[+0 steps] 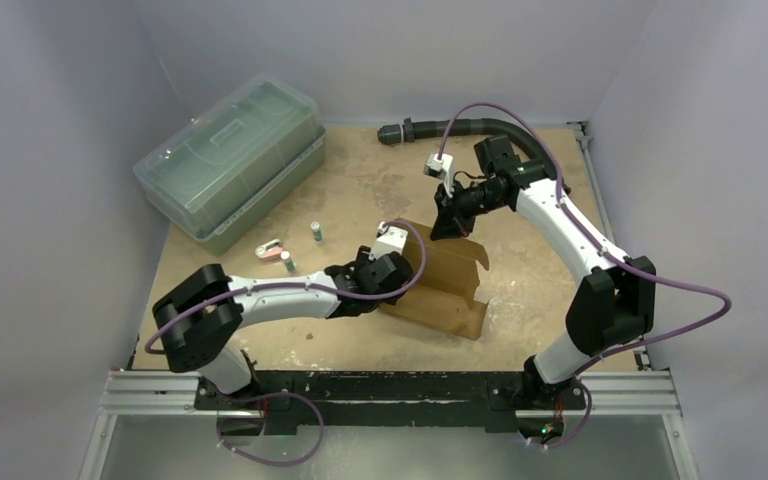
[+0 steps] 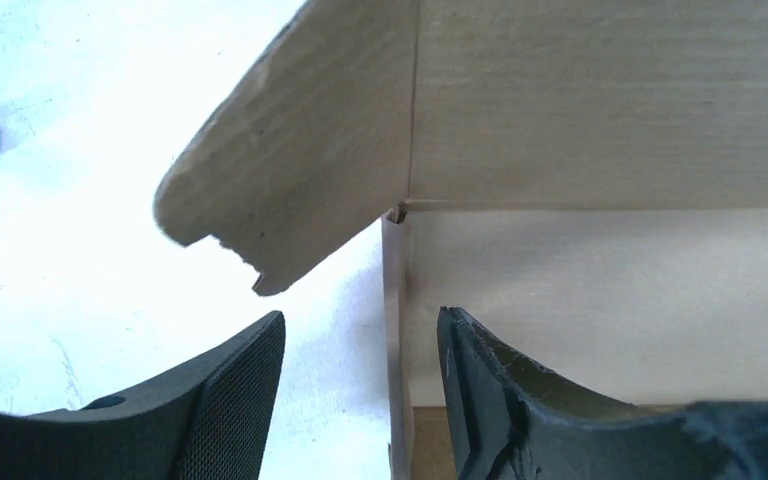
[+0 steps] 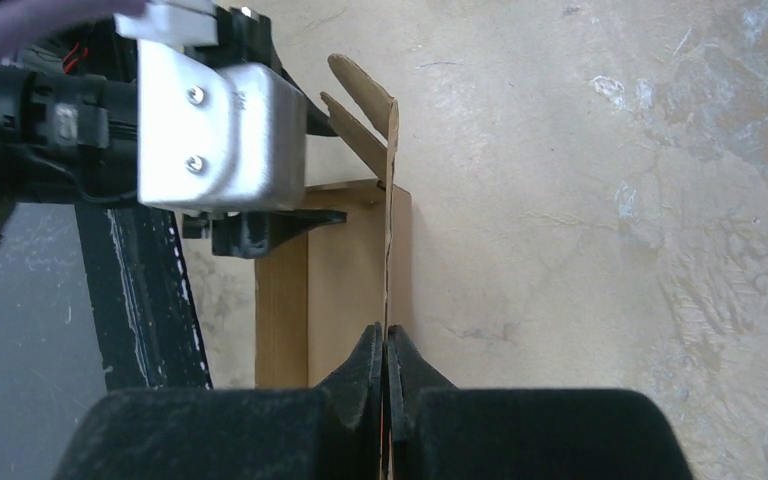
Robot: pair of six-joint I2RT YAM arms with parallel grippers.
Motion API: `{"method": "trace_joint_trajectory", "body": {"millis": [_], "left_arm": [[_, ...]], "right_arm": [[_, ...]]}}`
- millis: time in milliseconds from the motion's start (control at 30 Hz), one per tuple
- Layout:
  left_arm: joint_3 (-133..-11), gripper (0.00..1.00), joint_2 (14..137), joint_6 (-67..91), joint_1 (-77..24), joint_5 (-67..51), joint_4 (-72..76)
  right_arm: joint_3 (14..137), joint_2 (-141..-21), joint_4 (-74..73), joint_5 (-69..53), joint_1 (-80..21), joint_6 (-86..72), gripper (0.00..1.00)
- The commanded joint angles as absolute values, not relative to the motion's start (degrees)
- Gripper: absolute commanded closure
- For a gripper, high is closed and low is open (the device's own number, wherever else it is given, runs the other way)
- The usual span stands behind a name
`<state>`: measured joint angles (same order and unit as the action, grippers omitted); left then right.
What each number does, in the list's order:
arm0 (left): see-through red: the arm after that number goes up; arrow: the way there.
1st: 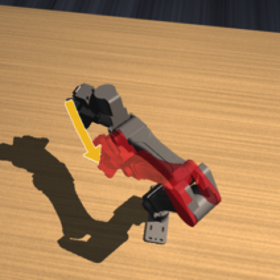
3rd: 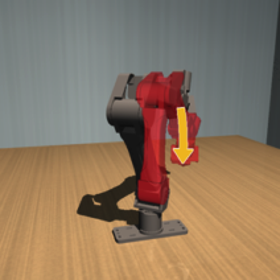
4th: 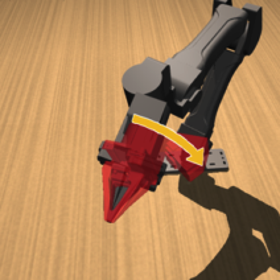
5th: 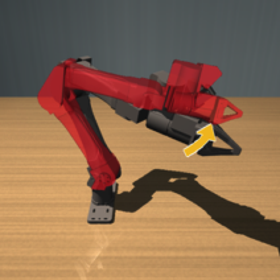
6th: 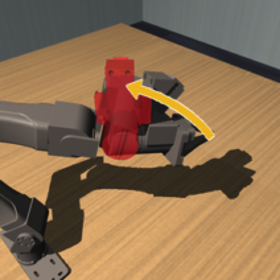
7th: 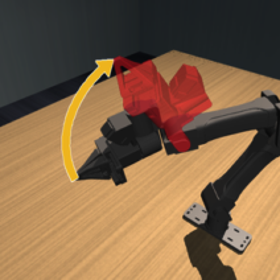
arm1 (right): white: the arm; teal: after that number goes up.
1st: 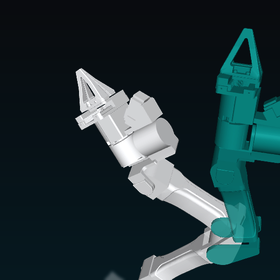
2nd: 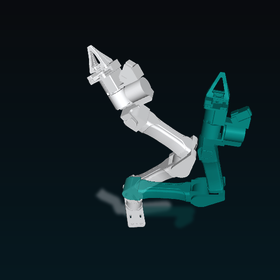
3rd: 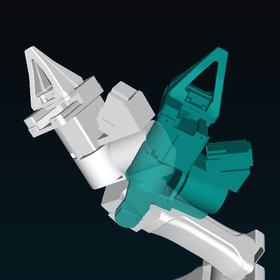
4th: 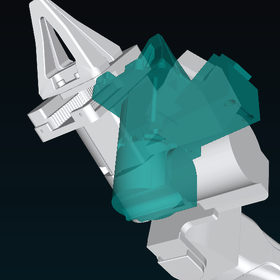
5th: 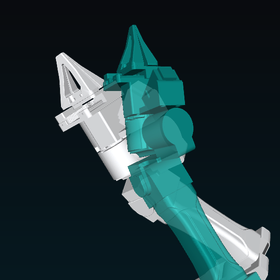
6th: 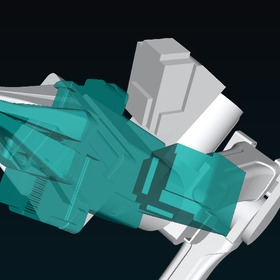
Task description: Fold the paper box
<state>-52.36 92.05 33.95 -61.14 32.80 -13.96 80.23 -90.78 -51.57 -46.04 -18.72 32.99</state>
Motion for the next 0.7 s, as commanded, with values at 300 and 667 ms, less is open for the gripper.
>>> {"method": "trace_joint_trajectory", "body": {"millis": [300,667], "left_arm": [[-35.9,0.22,68.2,31.3,-52.9,10.4,6.6],[-25.8,0.2,58.6,27.8,-44.0,-4.4,19.3]], "right_arm": [[84.2,-92.3,-54.5,-43.3,-18.7,41.4,1.0],[99.2,-101.0,-68.2,-43.1,-21.4,64.3,1.0]]}}
